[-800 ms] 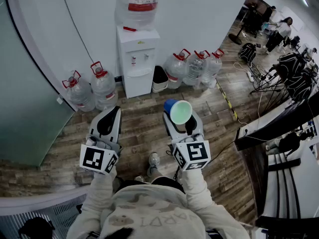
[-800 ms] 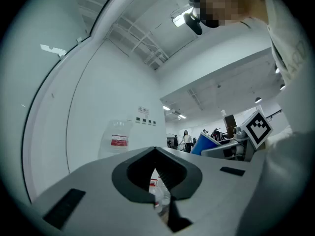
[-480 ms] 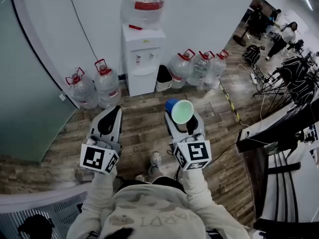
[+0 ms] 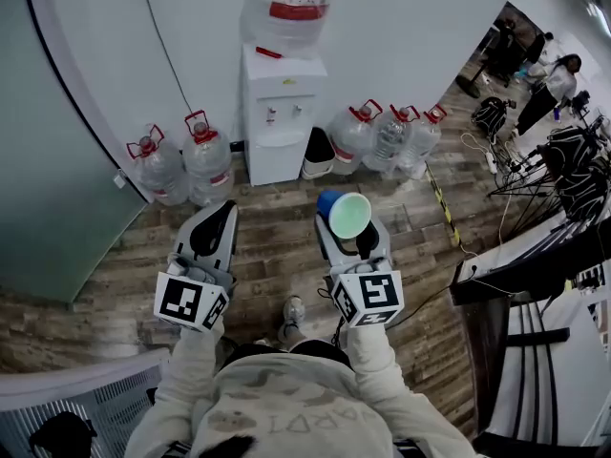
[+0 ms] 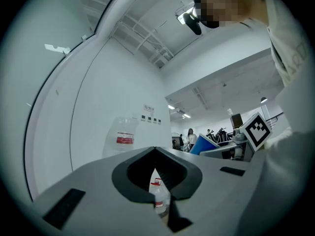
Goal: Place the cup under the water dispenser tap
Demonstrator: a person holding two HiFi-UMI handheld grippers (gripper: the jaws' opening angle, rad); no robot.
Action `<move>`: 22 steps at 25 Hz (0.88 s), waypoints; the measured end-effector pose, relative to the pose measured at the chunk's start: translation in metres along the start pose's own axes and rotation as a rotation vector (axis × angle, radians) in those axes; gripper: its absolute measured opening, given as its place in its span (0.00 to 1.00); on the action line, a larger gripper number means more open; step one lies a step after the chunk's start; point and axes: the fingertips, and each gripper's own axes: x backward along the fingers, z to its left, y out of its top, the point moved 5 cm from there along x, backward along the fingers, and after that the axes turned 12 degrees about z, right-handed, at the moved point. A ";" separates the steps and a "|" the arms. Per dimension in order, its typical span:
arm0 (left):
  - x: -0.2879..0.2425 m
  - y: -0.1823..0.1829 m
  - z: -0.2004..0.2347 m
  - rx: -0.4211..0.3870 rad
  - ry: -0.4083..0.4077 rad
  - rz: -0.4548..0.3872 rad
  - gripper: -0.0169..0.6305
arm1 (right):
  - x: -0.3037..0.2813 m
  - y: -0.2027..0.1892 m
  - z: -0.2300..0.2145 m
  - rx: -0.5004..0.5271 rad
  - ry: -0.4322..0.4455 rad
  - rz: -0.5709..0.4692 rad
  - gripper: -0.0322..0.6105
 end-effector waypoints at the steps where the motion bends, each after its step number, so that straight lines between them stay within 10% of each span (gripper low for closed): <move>1: -0.005 0.000 0.002 0.001 0.004 0.000 0.03 | -0.005 0.001 -0.003 0.003 0.004 -0.001 0.51; 22: -0.142 0.019 0.017 -0.009 0.078 -0.027 0.03 | -0.120 0.024 -0.104 0.063 0.137 0.009 0.51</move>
